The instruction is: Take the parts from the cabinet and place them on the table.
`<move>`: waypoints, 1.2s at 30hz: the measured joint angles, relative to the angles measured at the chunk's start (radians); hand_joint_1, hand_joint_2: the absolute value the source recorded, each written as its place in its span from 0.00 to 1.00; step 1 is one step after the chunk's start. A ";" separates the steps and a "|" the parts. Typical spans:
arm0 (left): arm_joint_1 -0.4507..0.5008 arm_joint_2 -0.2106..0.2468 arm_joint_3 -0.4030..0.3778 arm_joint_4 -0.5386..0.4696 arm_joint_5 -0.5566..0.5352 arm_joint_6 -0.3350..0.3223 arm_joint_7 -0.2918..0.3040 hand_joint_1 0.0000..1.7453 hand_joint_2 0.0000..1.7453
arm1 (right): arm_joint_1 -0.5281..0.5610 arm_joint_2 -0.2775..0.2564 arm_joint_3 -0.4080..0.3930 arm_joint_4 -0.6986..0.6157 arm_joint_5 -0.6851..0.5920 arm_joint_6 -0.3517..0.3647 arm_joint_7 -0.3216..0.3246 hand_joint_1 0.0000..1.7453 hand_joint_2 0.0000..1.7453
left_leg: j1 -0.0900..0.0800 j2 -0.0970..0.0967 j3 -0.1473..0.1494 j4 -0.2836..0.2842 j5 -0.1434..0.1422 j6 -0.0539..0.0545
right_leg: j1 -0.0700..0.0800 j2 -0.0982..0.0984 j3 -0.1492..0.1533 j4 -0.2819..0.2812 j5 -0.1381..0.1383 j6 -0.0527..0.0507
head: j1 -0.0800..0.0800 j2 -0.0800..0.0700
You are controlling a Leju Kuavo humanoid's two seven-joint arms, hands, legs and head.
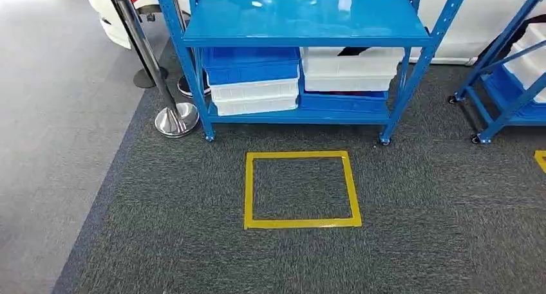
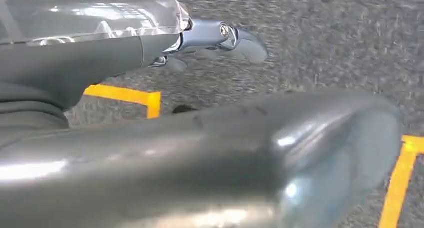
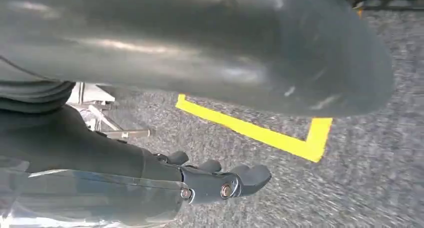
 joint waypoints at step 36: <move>-0.011 -0.002 0.000 0.000 -0.017 -0.009 0.014 0.00 0.00 | -0.004 0.007 -0.085 0.001 -0.026 -0.010 -0.010 0.00 0.00 | 0.006 -0.002 0.066 -0.045 -0.039 0.030 | -0.008 0.015 -0.044 0.142 0.050 0.030 | -0.003 0.000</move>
